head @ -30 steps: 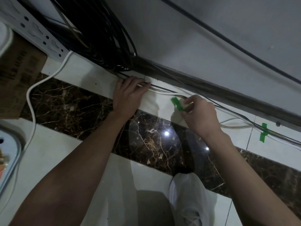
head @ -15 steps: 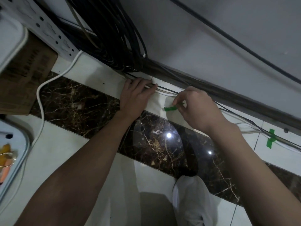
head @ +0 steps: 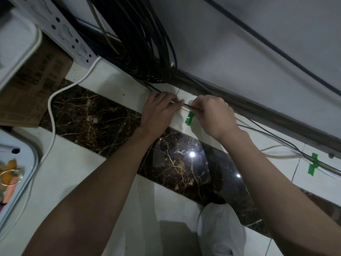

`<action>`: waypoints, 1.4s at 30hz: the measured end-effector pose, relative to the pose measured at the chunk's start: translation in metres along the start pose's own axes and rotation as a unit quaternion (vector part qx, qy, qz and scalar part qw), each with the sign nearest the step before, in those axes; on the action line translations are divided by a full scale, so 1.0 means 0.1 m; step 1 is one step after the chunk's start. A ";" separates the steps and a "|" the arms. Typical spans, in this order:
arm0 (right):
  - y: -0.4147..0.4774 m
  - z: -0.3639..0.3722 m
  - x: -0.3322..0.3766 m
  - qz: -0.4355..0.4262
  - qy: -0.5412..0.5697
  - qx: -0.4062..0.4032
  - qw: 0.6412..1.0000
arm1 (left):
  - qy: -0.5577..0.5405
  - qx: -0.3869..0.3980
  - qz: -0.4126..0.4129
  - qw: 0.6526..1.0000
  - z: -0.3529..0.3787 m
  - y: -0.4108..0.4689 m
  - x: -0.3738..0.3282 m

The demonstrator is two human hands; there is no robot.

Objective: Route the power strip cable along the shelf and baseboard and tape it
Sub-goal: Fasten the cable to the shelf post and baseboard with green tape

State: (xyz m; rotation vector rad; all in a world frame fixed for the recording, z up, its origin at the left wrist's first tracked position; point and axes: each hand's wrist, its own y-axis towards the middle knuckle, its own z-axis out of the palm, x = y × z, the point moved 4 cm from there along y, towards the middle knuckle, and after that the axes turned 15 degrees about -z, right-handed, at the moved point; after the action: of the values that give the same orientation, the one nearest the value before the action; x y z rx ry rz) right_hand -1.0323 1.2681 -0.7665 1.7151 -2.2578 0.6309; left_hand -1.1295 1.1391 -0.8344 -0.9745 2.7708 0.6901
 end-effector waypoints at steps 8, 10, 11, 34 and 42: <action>0.01 0.06 -0.03 0.025 0.001 -0.028 0.999 | -0.012 -0.001 -0.023 1.000 -0.07 0.02 -0.02; 0.03 0.07 -0.04 0.030 -0.001 -0.029 0.999 | -0.012 -0.004 -0.022 1.000 -0.09 0.02 -0.03; 0.03 0.07 -0.05 0.032 -0.002 -0.030 0.999 | -0.013 -0.006 -0.023 1.000 -0.09 0.02 -0.03; -0.13 0.22 0.06 0.020 -0.044 -0.120 0.992 | -0.023 0.007 -0.040 0.999 -0.06 0.00 -0.01; -0.11 0.20 0.06 0.029 -0.048 -0.108 0.993 | -0.024 0.007 -0.042 0.999 -0.06 0.00 0.00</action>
State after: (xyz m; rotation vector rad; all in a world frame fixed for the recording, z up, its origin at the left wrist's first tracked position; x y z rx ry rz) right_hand -1.0219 1.2509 -0.7786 1.6121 -2.3489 0.3062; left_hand -1.1290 1.1362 -0.8293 -1.0497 2.6722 0.6707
